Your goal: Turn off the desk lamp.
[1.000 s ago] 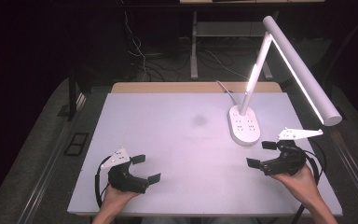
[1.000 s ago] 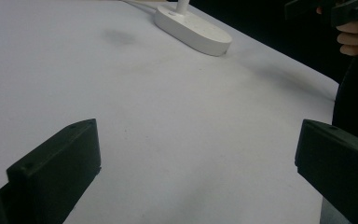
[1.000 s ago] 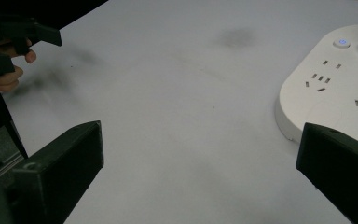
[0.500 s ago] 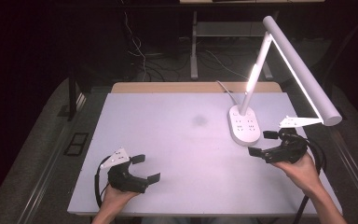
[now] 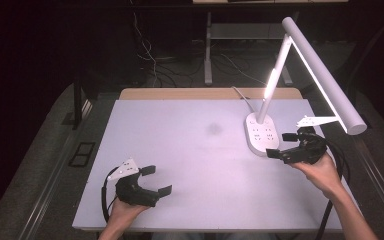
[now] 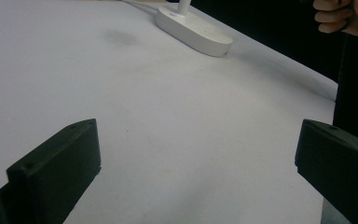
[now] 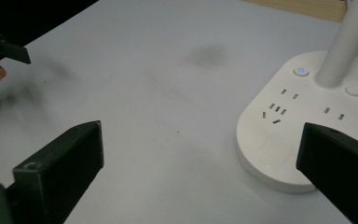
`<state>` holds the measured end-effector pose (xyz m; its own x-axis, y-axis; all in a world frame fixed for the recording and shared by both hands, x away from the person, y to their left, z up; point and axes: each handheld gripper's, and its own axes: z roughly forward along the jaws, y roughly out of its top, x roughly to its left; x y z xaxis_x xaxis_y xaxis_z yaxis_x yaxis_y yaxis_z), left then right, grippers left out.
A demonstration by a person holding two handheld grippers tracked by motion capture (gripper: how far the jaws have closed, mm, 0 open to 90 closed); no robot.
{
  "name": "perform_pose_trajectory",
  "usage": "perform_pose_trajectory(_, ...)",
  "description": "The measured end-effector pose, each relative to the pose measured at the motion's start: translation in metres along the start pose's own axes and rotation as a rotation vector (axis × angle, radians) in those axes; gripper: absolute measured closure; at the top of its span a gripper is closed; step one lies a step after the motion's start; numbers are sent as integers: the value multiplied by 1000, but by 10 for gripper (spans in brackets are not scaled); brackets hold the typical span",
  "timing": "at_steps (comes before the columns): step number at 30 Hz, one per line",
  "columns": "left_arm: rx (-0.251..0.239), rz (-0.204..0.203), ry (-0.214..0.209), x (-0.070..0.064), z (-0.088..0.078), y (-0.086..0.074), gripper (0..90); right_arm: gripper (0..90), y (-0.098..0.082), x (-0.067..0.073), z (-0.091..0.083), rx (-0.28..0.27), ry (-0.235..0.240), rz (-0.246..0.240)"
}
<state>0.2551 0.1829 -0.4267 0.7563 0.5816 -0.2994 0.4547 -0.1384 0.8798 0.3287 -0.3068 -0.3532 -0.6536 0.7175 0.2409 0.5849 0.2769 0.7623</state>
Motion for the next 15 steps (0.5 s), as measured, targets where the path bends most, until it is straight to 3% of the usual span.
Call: perform_pose_trajectory(15, 0, -2, -1, 1, 0, 0, 0, 7, 6, -33, 15, 18, -8, 47)
